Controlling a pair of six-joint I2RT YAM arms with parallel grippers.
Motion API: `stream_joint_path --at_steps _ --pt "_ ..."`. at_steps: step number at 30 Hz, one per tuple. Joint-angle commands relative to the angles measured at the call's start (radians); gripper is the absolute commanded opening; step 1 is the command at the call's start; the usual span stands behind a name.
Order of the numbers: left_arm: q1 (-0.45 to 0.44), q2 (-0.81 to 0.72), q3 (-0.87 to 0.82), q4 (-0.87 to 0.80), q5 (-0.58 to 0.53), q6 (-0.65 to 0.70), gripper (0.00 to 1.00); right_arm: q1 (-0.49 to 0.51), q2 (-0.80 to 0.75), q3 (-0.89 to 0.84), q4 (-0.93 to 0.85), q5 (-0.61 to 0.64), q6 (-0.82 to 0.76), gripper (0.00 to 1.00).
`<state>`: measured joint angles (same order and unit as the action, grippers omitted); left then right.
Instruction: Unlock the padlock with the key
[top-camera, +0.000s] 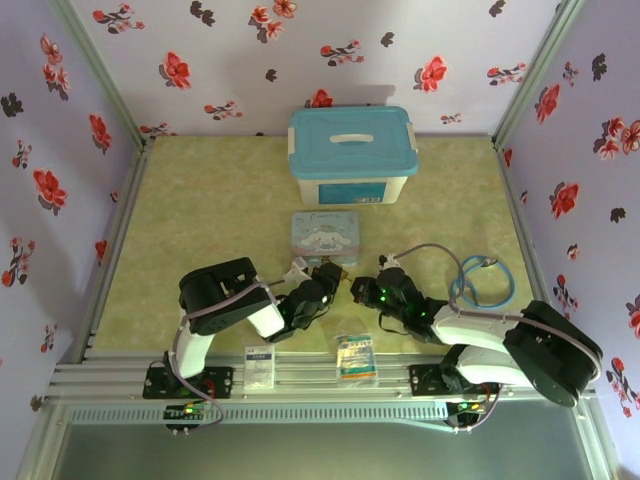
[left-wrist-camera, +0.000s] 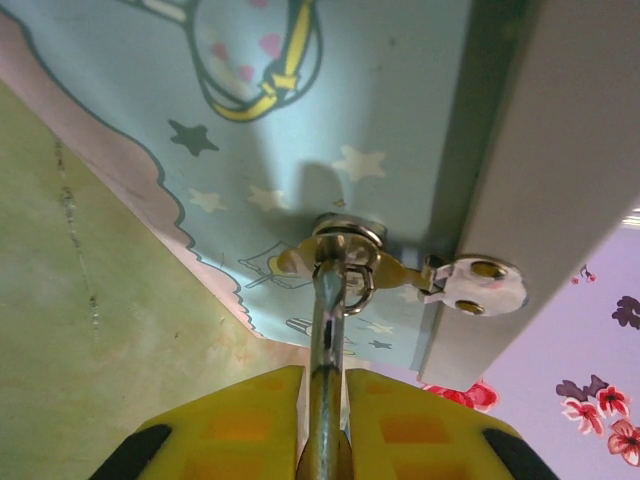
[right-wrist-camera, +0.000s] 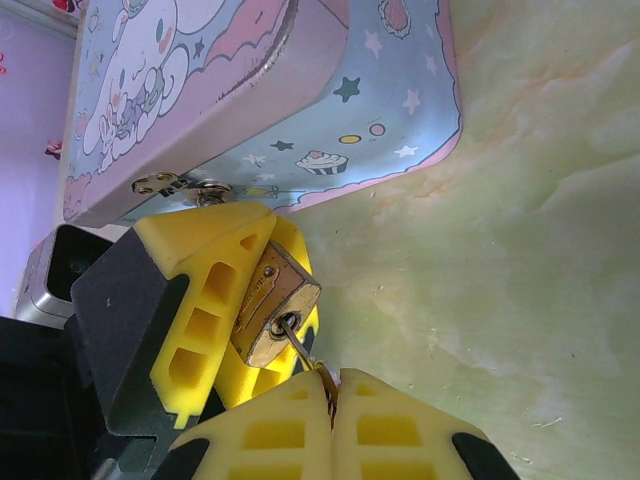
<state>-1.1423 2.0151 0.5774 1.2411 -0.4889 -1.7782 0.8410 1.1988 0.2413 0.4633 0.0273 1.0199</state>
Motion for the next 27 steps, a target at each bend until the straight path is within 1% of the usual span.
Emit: stream_joint_path --at_steps 1,4,6,7,9,12,15,18,20,22,27 --pt "-0.031 0.000 0.050 0.075 0.120 -0.024 0.00 0.025 -0.011 0.006 0.066 -0.010 -0.018 0.00" --pt "-0.031 -0.002 0.049 0.077 0.119 -0.027 0.00 0.034 0.013 -0.036 0.169 0.016 0.040 0.00" --pt "-0.030 -0.003 0.047 0.078 0.120 -0.028 0.00 0.035 0.060 -0.087 0.305 0.030 0.094 0.00" --pt "-0.030 -0.006 0.047 0.077 0.121 -0.028 0.00 0.034 0.084 -0.095 0.347 0.028 0.096 0.00" --pt "-0.030 -0.011 0.044 0.077 0.121 -0.027 0.00 0.039 0.106 -0.076 0.321 0.024 0.079 0.00" --pt "-0.028 -0.015 0.042 0.077 0.121 -0.028 0.00 0.043 0.094 -0.067 0.304 0.031 0.049 0.00" --pt "-0.028 -0.014 0.038 0.077 0.122 -0.028 0.00 0.045 0.022 -0.030 0.140 0.052 0.007 0.00" --pt "-0.030 -0.009 0.040 0.075 0.123 -0.024 0.00 0.045 -0.038 -0.037 0.098 0.081 -0.009 0.00" --pt "-0.030 -0.003 0.044 0.075 0.127 -0.031 0.00 0.044 -0.072 -0.017 0.027 0.094 -0.039 0.00" --pt "-0.031 -0.001 0.048 0.077 0.131 -0.035 0.00 0.039 -0.065 -0.019 0.050 0.084 -0.045 0.00" --pt "-0.030 -0.016 0.040 0.077 0.131 -0.022 0.00 0.036 0.013 -0.014 0.124 0.060 -0.036 0.00"
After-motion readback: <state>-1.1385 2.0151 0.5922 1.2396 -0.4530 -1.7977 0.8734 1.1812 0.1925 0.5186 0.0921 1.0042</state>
